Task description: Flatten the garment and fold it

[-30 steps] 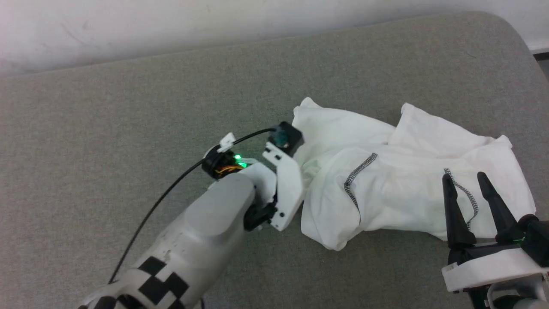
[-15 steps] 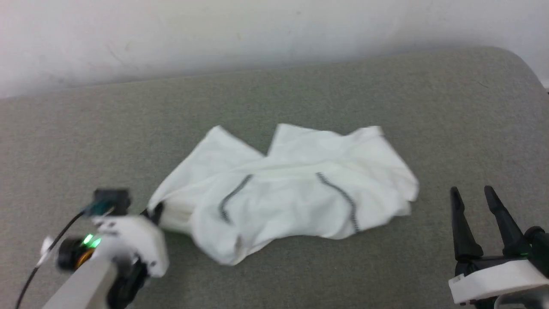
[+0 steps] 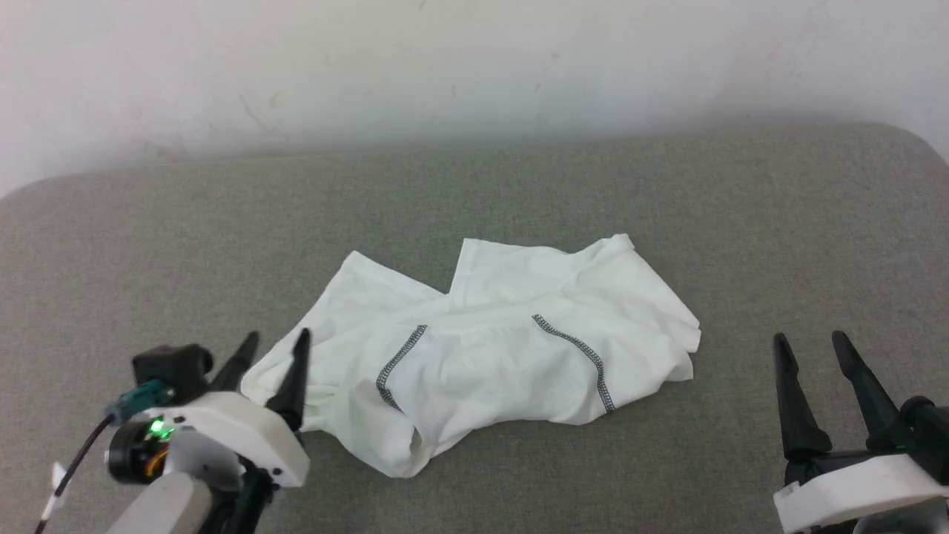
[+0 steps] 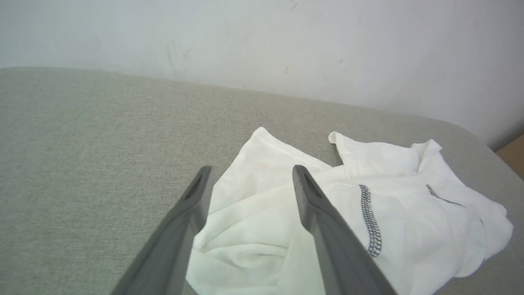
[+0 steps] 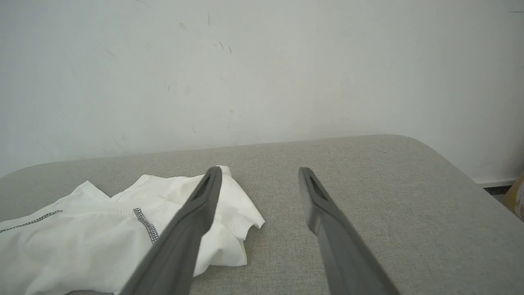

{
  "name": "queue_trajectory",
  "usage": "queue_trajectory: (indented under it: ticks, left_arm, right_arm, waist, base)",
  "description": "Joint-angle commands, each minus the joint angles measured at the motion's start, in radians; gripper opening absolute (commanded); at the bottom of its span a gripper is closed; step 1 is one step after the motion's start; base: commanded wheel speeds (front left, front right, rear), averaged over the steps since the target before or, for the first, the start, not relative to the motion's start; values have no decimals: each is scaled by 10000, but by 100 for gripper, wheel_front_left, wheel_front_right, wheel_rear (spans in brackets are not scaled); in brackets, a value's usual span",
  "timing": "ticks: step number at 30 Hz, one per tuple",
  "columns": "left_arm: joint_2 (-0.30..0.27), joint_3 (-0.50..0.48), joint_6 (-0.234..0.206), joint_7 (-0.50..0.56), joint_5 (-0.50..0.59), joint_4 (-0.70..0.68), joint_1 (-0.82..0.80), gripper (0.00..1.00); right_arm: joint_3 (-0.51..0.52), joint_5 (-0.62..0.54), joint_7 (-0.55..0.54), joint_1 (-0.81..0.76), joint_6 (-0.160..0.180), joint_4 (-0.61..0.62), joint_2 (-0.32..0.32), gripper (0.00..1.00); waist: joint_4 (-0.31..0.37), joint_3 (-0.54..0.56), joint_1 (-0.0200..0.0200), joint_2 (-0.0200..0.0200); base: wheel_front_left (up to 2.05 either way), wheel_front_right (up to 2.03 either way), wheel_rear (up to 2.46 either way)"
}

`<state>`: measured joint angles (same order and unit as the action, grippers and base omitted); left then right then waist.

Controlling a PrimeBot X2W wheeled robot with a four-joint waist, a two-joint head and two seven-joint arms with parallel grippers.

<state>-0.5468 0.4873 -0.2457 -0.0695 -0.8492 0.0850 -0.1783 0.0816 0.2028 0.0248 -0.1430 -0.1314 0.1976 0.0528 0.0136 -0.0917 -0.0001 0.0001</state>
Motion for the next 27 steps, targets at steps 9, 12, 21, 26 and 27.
queue_trajectory:
  ticks: [9, 12, 21, 26, 27]
  left_arm:
    - [370, 1360, 907, 2102, -237, 66, -912, 100]
    - [610, 1527, 1156, 2483, -410, 645, -1302, 100]
    - [711, 2165, 1753, 2981, 23, 1793, -2202, 0]
    - [476, 2363, 1556, 2267, 931, 738, -2334, 0]
    - [393, 2482, 1521, 2265, 1089, 388, -2252, 0]
  right_arm:
    - [-168, -136, -198, -166, 7, 129, -26, 100]
    - [-336, -203, -240, -115, 7, 102, -26, 100]
    - [-515, -123, -237, -15, 7, -52, -26, 100]
    - [-336, -367, -268, -122, 7, -105, -26, 100]
    - [-311, -401, -274, -154, 7, -103, -26, 100]
  waist:
    - [-65, 138, 1, -1]
    - [-8, 29, 1, -1]
    - [199, -7, 1, -1]
    - [177, 82, 1, -1]
    - [157, 109, 1, -1]
  base:
    - [0, 0, 0]
    - [0, 0, 0]
    - [0, 0, 0]
    - [0, 0, 0]
    - [0, 0, 0]
